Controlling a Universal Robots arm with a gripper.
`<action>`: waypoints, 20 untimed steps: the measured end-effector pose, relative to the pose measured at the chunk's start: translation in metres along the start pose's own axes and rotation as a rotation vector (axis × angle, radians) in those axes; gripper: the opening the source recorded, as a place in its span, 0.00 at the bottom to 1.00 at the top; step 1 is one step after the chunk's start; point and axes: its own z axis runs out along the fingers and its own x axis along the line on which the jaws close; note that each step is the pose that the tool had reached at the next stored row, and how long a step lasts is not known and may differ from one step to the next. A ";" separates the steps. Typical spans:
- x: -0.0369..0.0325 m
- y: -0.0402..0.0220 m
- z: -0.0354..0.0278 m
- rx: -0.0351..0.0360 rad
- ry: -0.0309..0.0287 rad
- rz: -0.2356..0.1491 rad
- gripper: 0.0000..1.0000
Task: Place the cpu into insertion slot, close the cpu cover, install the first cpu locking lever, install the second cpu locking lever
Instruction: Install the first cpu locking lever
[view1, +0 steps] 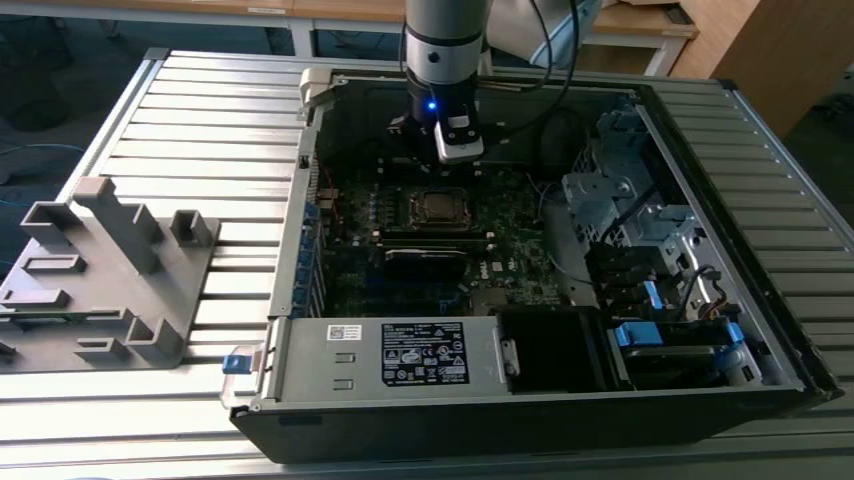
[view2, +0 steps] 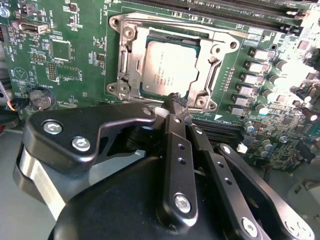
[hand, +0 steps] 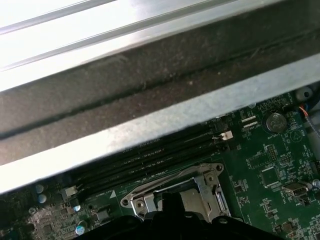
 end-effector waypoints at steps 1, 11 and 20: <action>0.0000 0.0000 0.0000 0.0001 0.0002 0.000 0.10; -0.0001 0.0002 -0.0018 0.0001 0.0005 0.000 0.10; -0.0003 0.0002 -0.0020 0.0413 -0.0090 -0.002 0.10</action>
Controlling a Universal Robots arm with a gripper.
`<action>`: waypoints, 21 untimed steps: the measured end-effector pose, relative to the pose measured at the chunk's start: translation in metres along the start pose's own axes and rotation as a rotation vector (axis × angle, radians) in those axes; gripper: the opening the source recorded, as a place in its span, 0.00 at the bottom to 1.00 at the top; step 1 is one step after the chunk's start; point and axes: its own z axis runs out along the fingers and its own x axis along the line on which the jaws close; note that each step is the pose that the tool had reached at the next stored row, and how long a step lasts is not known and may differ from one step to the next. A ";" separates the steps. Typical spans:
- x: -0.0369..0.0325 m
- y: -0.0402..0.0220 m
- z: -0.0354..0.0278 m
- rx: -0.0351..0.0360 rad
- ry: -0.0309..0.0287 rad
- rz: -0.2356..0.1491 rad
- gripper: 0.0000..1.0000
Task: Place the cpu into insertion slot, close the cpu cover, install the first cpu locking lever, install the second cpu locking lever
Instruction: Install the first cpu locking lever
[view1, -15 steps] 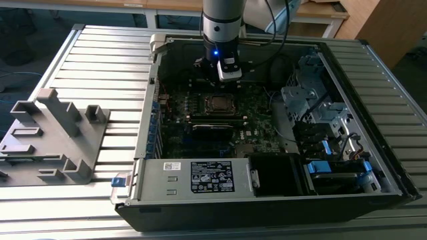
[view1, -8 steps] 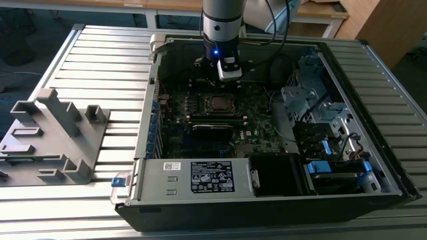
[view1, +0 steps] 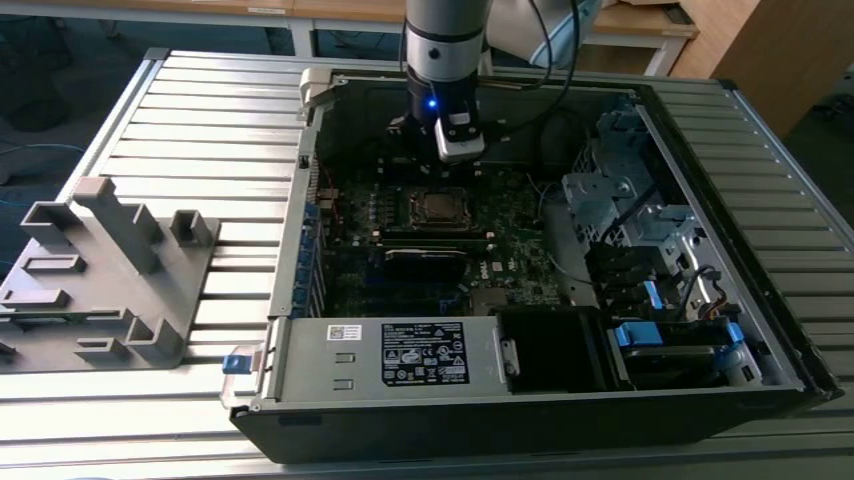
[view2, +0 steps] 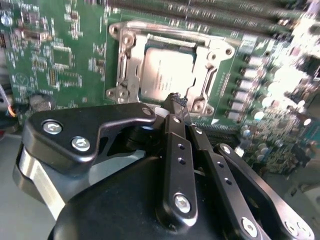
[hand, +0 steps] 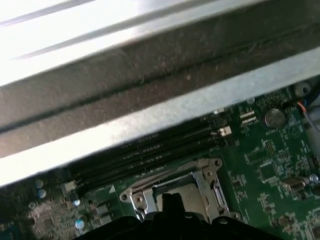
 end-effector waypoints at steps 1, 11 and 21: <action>0.0000 0.0000 0.0000 0.0177 -0.0039 -0.001 0.10; 0.0000 0.0000 0.0002 0.0444 -0.0126 -0.090 0.10; 0.0001 0.0000 0.0009 0.0377 -0.0170 -0.255 0.10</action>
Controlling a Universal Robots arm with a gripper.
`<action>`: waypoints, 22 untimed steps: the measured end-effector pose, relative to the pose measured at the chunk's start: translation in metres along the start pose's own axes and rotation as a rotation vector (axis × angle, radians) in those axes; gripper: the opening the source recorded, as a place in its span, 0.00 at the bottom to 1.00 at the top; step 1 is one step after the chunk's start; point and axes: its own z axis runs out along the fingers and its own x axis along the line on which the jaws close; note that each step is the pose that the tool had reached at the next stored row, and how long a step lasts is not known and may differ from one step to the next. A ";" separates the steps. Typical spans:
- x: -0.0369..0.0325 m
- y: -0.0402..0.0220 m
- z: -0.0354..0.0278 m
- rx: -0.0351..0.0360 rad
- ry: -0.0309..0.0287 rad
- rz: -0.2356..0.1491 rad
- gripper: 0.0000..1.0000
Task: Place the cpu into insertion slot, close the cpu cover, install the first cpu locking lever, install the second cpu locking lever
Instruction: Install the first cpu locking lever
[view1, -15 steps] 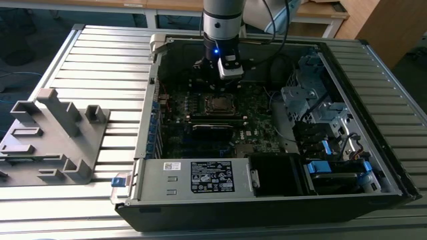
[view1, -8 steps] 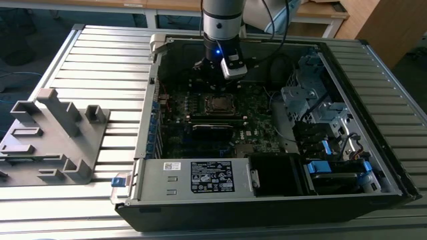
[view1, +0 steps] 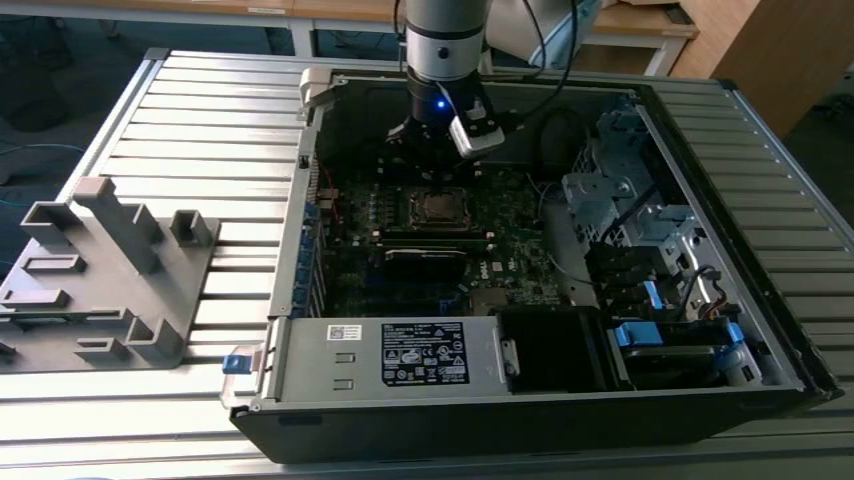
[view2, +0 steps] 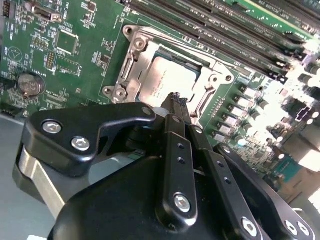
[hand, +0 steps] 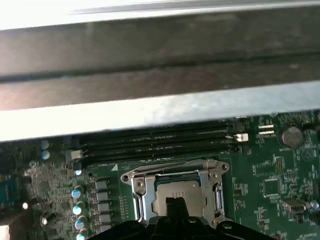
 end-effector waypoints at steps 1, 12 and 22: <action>0.0000 0.0000 0.0000 0.0016 -0.0001 -0.002 0.10; -0.0043 0.0004 0.0006 0.0110 0.0053 0.055 0.10; -0.0097 -0.0021 0.0012 0.0144 0.0089 0.078 0.10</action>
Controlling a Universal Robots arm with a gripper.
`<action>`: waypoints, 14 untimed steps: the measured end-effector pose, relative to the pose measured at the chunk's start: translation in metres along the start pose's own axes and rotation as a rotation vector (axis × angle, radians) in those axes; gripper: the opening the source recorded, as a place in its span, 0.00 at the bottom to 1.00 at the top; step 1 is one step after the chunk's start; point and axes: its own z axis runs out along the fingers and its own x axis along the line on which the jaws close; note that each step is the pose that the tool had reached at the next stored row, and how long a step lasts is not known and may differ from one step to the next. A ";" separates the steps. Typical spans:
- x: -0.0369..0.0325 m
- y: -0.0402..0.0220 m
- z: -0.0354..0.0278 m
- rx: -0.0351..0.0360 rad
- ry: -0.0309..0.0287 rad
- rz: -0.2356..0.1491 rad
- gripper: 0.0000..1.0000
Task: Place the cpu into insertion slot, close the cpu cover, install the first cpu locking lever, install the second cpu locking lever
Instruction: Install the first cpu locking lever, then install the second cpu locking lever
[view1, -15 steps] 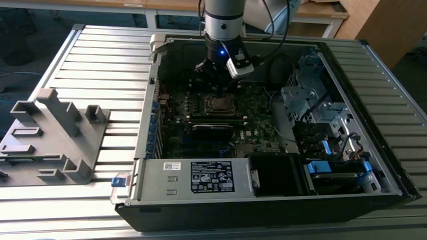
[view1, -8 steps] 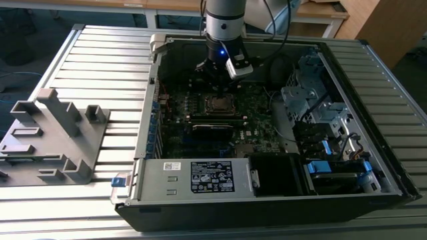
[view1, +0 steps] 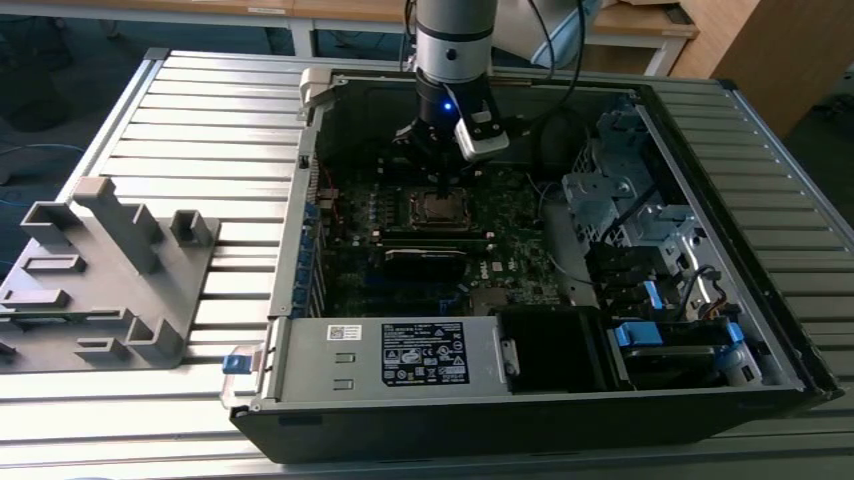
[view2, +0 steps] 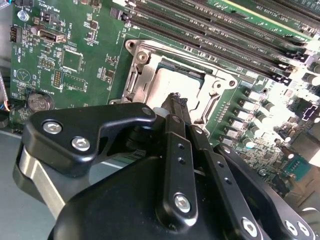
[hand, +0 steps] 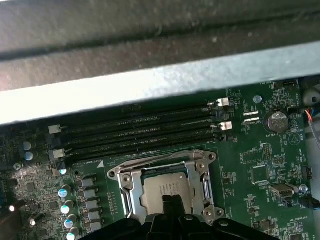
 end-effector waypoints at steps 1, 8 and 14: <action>0.0000 0.0000 0.0000 0.0001 0.0000 0.000 0.10; -0.0001 -0.0001 -0.0017 0.0000 -0.0001 0.000 0.10; -0.0001 -0.0002 -0.0026 0.0002 0.0001 0.000 0.10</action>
